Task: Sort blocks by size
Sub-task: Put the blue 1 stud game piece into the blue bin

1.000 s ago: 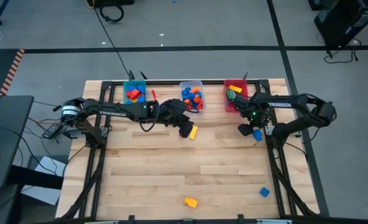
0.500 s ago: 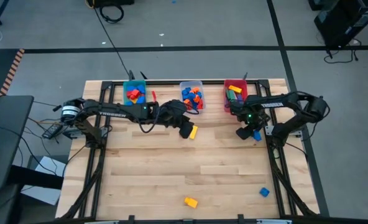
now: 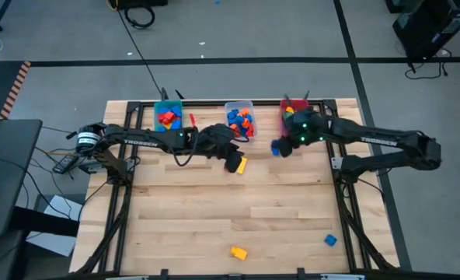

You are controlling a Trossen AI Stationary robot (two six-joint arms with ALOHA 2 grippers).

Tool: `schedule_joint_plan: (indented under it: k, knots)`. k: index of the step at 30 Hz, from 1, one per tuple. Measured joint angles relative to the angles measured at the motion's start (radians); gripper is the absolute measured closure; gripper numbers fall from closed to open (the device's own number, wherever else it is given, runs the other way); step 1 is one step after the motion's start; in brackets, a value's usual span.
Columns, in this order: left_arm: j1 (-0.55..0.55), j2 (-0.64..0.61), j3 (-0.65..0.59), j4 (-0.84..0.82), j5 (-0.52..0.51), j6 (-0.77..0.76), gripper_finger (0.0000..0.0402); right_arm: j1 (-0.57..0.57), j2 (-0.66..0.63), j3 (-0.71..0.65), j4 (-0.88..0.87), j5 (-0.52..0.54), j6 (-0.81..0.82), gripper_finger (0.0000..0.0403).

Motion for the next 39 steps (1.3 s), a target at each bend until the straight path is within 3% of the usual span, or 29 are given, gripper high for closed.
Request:
schedule_joint_plan:
  k: [5, 11, 17, 39]
  knots:
    - [0.0, 0.0, 0.0, 0.13, 0.0, 0.038, 0.0227, 0.037, -0.032, 0.0, 0.31, 0.062, 0.028, 0.0261]
    - [-0.002, 0.0, 0.0, 0.257, 0.002, 0.129, 0.0227, 0.082, -0.01, 0.0, 0.524, 0.078, -0.078, 0.0261]
    - [-0.001, 0.0, 0.0, 0.314, 0.101, 0.158, 0.0227, 0.129, 0.001, 0.0, 0.541, 0.057, -0.151, 0.0261]
    - [0.006, -0.002, -0.001, 0.365, 0.122, 0.165, 0.0227, 0.223, 0.0, -0.001, 0.589, 0.069, -0.208, 0.0261]
